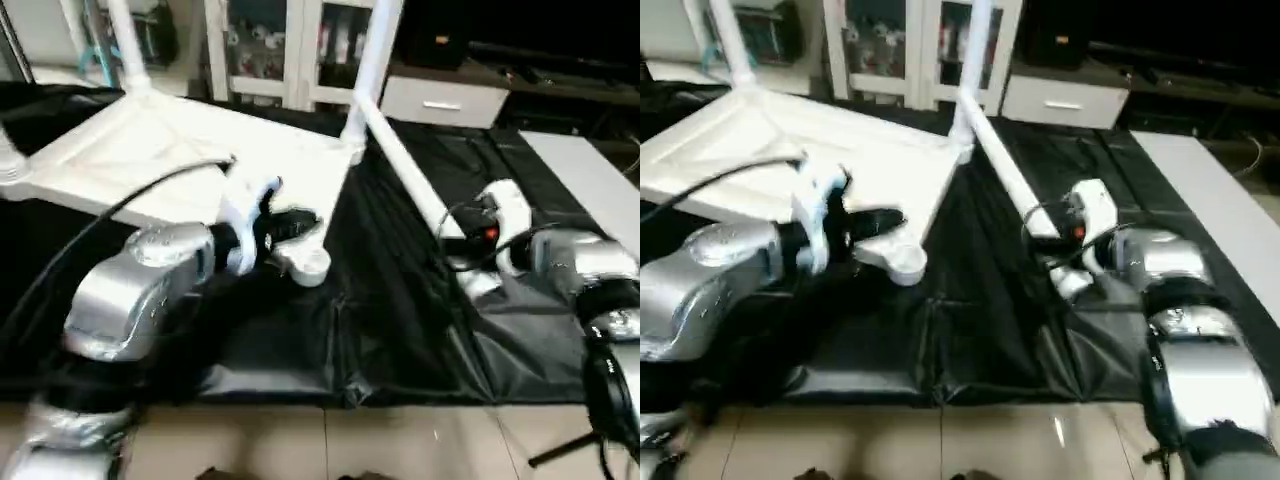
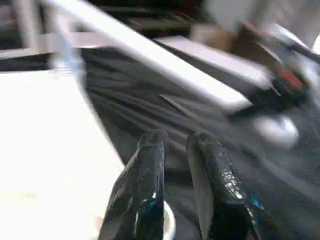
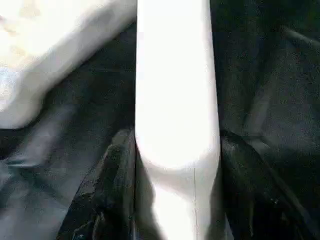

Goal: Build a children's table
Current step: Pick table leg

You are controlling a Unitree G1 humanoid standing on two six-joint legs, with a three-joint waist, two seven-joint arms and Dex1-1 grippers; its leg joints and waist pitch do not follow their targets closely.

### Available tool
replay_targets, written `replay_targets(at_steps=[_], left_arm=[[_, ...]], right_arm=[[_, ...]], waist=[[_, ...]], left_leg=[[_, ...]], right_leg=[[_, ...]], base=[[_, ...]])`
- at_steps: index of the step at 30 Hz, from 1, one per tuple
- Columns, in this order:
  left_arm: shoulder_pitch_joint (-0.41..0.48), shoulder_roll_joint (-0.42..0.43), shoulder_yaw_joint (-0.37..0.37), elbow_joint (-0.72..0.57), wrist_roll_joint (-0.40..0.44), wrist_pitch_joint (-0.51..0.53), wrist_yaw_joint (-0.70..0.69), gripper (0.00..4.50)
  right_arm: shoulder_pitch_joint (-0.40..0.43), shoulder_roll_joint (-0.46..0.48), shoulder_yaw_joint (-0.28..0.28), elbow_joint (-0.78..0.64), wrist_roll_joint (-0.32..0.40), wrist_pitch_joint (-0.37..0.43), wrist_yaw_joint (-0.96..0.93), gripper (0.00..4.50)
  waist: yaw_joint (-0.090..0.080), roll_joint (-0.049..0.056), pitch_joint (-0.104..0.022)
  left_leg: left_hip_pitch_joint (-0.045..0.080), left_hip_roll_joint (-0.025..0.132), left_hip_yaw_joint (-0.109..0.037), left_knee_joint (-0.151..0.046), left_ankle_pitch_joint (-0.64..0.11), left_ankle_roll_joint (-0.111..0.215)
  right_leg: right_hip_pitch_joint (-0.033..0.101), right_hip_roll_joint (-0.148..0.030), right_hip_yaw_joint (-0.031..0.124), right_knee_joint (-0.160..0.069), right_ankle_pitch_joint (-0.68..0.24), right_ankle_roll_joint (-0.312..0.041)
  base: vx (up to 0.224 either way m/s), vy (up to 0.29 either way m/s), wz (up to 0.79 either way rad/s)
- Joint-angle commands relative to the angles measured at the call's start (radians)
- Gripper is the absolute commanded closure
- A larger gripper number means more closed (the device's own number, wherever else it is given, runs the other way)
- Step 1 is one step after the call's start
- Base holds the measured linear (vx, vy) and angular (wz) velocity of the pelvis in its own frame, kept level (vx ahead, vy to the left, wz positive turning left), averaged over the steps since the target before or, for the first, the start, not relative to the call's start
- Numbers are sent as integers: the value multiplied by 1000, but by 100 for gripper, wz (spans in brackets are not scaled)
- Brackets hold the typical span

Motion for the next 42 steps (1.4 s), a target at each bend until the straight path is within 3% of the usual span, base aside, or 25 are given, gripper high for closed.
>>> replay_targets(at_steps=[1,2,3,4,8,11,14,15,16,17,19,20,26,33,35,36,37,39,42], left_arm=[[-31,-40,41,24,-30,31,63,317],[-42,-67,57,33,-46,35,78,312],[-50,-83,65,38,-56,35,86,299],[-79,-137,89,60,-86,36,117,299],[-123,-196,110,86,-117,62,139,263],[-165,-244,117,123,-120,78,158,241],[-187,-278,123,143,-126,78,176,226],[-193,-291,133,144,-139,72,178,203],[-193,-292,134,144,-141,71,178,203],[-202,-309,155,137,-173,72,180,195],[-209,-319,173,129,-200,80,182,183],[-214,-325,184,123,-213,88,184,171],[-208,-335,197,100,-246,107,161,139],[-194,-340,199,58,-345,159,100,76],[-194,-332,189,55,-336,164,91,62],[-193,-333,193,56,-345,162,83,51],[-193,-335,198,56,-358,163,75,39],[-191,-329,197,56,-363,170,70,26],[-177,-293,159,87,-297,158,83,5]], right_arm=[[47,-20,-29,-144,65,66,29,264],[78,-21,-38,-215,96,78,38,264],[93,-19,-48,-257,121,96,43,264],[142,-8,-84,-398,213,155,65,264],[170,22,-157,-538,349,264,95,264],[190,48,-203,-645,473,380,123,264],[231,52,-209,-760,579,477,143,264],[242,48,-199,-785,590,489,148,264],[244,48,-198,-787,591,490,148,264],[256,47,-198,-815,610,513,134,264],[260,49,-205,-827,622,533,119,264],[261,50,-209,-838,625,549,108,264],[258,47,-215,-856,652,577,81,264],[280,33,-180,-898,666,593,69,264],[287,25,-164,-908,661,585,75,264],[287,30,-168,-909,663,585,65,264],[286,37,-174,-910,665,585,54,264],[281,40,-182,-907,668,579,45,264],[243,61,-251,-887,716,587,10,264]], waist=[[5,-1,-71],[6,-4,-72],[8,0,-71],[16,-2,-72],[20,-2,-75],[22,-8,-71],[26,-8,-70],[24,-15,-71],[26,-13,-72],[25,-20,-73],[25,-15,-72],[24,-22,-71],[24,-28,-71],[26,-27,-70],[27,-27,-69],[26,-28,-69],[26,-23,-68],[25,-25,-68],[23,-20,-69]], left_leg=[[-4,-10,25,-69,-145,16],[-4,-9,23,-69,-140,19],[-4,-10,23,-70,-144,18],[1,-10,26,-68,-141,26],[0,-8,22,-69,-142,40],[-1,-12,24,-69,-147,39],[0,-8,21,-71,-145,34],[-1,-8,21,-71,-143,32],[-1,-8,20,-71,-136,30],[-3,-6,19,-72,-123,26],[-2,-6,19,-72,-119,17],[-3,-7,19,-72,-124,11],[-4,-8,18,-72,-113,8],[-1,-6,18,-73,-102,-1],[-2,-6,17,-74,-113,-3],[-3,-6,18,-74,-118,-3],[-2,-7,16,-75,-127,-6],[-3,-7,16,-75,-137,-10],[-1,-7,14,-76,-138,-14]], right_leg=[[73,-34,29,-72,-297,-161],[72,-35,27,-71,-298,-162],[71,-34,27,-72,-306,-161],[73,-34,30,-78,-286,-158],[71,-35,26,-75,-285,-166],[70,-33,26,-84,-331,-142],[70,-39,23,-90,-372,-117],[70,-38,22,-93,-381,-107],[71,-40,22,-92,-378,-103],[71,-41,23,-91,-367,-103],[69,-42,23,-90,-358,-111],[69,-41,22,-91,-365,-108],[69,-42,22,-92,-375,-85],[70,-42,23,-86,-319,-104],[70,-42,23,-89,-329,-101],[70,-42,23,-90,-339,-96],[70,-42,23,-92,-353,-91],[70,-42,22,-95,-373,-80],[66,-42,21,-94,-380,-72]], base=[[0,0,0],[0,0,0],[0,0,0],[0,0,0],[0,0,0],[0,0,0],[0,0,0],[0,0,0],[0,0,0],[0,0,0],[0,0,0],[0,0,0],[0,0,0],[0,0,0],[0,0,0],[0,0,0],[0,0,0],[0,0,0],[0,0,0]])
